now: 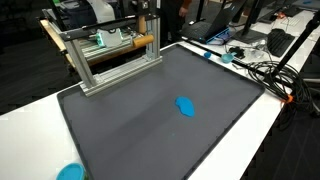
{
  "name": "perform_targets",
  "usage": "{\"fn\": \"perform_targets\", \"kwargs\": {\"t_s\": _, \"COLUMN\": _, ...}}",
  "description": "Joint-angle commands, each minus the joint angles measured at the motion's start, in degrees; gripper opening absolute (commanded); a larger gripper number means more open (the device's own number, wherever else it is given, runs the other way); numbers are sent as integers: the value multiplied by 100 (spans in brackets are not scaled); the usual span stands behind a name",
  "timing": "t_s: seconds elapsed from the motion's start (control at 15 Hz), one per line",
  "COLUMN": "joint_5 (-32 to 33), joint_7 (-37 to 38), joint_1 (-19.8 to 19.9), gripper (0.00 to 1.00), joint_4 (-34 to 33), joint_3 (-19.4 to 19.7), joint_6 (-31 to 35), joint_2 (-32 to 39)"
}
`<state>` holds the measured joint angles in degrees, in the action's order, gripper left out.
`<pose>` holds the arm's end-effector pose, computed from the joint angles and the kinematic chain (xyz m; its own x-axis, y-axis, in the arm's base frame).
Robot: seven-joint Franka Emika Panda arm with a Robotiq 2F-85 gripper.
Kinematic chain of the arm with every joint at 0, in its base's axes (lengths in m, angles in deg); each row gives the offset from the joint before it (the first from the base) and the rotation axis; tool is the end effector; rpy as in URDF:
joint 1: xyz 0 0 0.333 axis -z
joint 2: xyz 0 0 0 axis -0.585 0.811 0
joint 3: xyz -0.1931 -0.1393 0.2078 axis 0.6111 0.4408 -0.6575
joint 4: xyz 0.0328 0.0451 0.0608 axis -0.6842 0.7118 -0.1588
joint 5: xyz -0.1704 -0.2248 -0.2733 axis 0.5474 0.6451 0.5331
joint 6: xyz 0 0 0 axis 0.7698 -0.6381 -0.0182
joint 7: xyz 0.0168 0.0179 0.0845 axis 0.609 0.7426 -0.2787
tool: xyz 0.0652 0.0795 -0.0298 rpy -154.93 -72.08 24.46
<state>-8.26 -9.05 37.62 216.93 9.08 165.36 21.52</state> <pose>0.4022 0.0059 0.4591 0.9958 0.0872 0.0262 0.0847 -0.9927 0.0858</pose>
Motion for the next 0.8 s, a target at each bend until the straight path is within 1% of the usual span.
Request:
{"fn": "perform_targets", "kwargs": {"t_s": 0.0, "joint_5": 85, "joint_7": -53, "joint_1": -104, "gripper": 22, "joint_4": 37, "joint_3": 92, "joint_6": -337, "joint_2": -150}}
{"fn": "perform_targets", "kwargs": {"t_s": 0.2, "joint_5": 37, "joint_7": -20, "joint_1": -97, "gripper": 22, "joint_4": 207, "joint_3": 131, "joint_6": -398, "joint_2": -296}}
{"fn": "perform_targets", "kwargs": {"t_s": 0.4, "joint_5": 57, "joint_7": -98, "joint_1": -119, "gripper": 22, "joint_4": 396, "joint_3": 154, "joint_6": -313, "joint_2": -386}}
{"fn": "perform_targets", "kwargs": {"t_s": 0.73, "joint_5": -198, "joint_7": 12, "joint_1": -160, "gripper": 22, "joint_4": 683, "joint_3": 229, "joint_6": -309, "joint_2": -564}}
